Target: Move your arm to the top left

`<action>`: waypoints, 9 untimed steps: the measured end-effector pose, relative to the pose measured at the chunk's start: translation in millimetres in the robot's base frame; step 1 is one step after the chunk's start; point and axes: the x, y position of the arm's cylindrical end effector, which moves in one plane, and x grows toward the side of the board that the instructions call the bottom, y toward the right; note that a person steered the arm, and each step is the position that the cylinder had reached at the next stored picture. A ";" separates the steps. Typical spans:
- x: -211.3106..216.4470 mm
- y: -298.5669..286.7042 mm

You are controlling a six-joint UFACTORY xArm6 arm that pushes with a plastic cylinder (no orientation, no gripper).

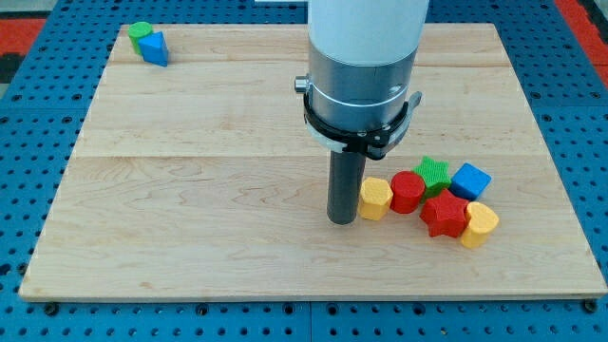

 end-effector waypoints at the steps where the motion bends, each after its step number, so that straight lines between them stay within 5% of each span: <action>1: 0.0 0.0; 4: -19.5 -24.4; 6: -102.2 -73.6; 9: -150.3 -167.2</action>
